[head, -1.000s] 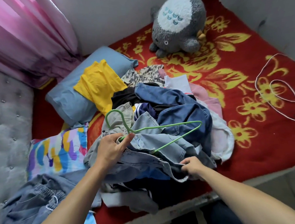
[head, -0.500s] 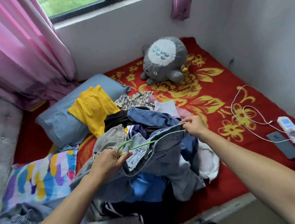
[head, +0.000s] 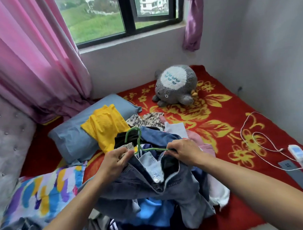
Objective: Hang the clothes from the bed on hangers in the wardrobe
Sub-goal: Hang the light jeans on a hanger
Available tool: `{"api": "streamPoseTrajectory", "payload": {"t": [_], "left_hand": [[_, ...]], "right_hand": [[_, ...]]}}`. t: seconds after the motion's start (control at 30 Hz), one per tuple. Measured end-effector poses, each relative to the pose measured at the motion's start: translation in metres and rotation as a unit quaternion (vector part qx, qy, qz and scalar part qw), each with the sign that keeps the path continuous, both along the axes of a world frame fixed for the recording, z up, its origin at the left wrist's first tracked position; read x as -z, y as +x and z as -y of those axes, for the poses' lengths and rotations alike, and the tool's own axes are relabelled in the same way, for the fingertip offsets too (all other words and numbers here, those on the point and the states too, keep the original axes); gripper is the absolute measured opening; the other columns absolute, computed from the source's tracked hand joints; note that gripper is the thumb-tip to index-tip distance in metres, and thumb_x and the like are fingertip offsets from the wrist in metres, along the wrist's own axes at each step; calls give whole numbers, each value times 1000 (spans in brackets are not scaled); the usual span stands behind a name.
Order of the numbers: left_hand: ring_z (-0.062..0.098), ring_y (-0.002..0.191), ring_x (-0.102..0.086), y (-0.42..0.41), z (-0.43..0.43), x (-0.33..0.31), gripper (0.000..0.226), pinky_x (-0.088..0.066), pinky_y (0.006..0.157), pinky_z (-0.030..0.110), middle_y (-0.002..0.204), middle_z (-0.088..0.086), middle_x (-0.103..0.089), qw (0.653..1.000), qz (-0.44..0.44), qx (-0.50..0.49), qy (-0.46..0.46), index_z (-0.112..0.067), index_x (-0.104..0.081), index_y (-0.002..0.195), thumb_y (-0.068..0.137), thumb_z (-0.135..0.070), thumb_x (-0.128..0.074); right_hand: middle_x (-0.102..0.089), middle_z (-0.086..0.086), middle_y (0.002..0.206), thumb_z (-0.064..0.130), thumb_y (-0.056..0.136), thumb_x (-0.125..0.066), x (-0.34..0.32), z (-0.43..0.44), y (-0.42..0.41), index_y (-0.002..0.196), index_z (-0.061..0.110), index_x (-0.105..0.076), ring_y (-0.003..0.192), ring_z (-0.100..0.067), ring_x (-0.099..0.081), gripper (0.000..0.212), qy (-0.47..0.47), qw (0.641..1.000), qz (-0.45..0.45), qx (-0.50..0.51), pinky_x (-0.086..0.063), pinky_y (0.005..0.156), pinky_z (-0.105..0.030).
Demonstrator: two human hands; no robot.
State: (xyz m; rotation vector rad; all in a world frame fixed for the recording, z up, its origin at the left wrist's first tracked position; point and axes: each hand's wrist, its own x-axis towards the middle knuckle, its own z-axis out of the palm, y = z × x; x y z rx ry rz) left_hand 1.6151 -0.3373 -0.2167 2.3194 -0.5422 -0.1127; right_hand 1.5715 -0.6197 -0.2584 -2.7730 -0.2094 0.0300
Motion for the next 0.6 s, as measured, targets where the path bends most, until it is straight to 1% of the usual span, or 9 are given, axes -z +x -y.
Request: {"api": "streamPoseTrajectory", "payload": {"t": [0.07, 0.13, 0.17, 0.27, 0.3, 0.37, 0.47, 0.53, 0.6], "left_hand": [[5, 51, -37, 6, -19, -2, 40, -34, 56, 29, 49, -11, -40, 1000, 4, -25, 1, -24, -44, 56, 94, -30, -56], [11, 53, -36, 14, -44, 2, 44, -35, 58, 42, 51, -8, -36, 997, 11, -78, 5, -14, -39, 57, 96, -27, -54], [15, 54, -36, 17, -56, 5, 44, -34, 57, 42, 52, -7, -36, 994, 13, -110, -3, -11, -39, 57, 97, -24, -53], [18, 56, -38, 24, -81, 8, 45, -32, 57, 41, 53, 2, -39, 982, 14, -185, -39, -1, -41, 58, 96, -20, -53], [19, 55, -39, 24, -84, 7, 45, -32, 57, 40, 52, 2, -40, 980, 10, -196, -30, -3, -41, 56, 96, -20, -54], [23, 56, -44, 24, -82, 3, 44, -33, 59, 40, 51, 4, -44, 977, 2, -214, -9, -5, -43, 56, 96, -19, -54], [20, 57, -44, 24, -71, -5, 46, -35, 59, 39, 50, -3, -44, 982, -12, -187, -34, -8, -46, 55, 98, -24, -51], [15, 55, -37, 23, -64, -11, 51, -31, 57, 37, 46, -9, -37, 985, -25, -163, -53, -16, -40, 50, 98, -28, -52], [15, 56, -35, 20, -60, -16, 51, -30, 57, 37, 50, -9, -35, 987, -10, -151, -56, -16, -35, 52, 97, -36, -51]], "right_hand": [[-69, 1, 88, 56, 91, -38, -13, 8, 2, 88, 23, -64, 83, -24, -64, 42, -22, 996, 89, -17, -41, 63, -33], [-69, 3, 86, 55, 91, -37, -28, 23, 6, 84, 24, -62, 78, -25, -66, 41, -44, 989, 140, -6, -36, 57, -29], [-69, 3, 86, 54, 91, -40, -34, 31, 7, 84, 24, -61, 77, -25, -66, 37, -50, 987, 151, 6, -37, 56, -29], [-68, 0, 84, 55, 91, -38, -47, 48, 6, 82, 20, -58, 79, -26, -65, 42, -37, 988, 143, 51, -43, 60, -34], [-68, -1, 81, 54, 91, -38, -49, 50, 5, 80, 19, -57, 77, -26, -64, 42, -29, 987, 145, 56, -42, 60, -34], [-67, -3, 78, 45, 95, -48, -56, 47, 3, 75, 19, -53, 76, -28, -63, 33, -18, 989, 135, 53, -36, 60, -33], [-67, -6, 75, 38, 94, -56, -70, 42, 1, 71, 21, -49, 76, -30, -63, 30, -4, 991, 120, 64, -34, 60, -32], [-70, -6, 80, 40, 94, -57, -79, 46, -1, 76, 18, -58, 81, -30, -64, 28, -6, 989, 125, 77, -41, 64, -35], [-71, -4, 80, 43, 93, -57, -86, 51, -2, 80, 19, -63, 80, -29, -65, 28, -5, 988, 131, 82, -45, 65, -36]]}}
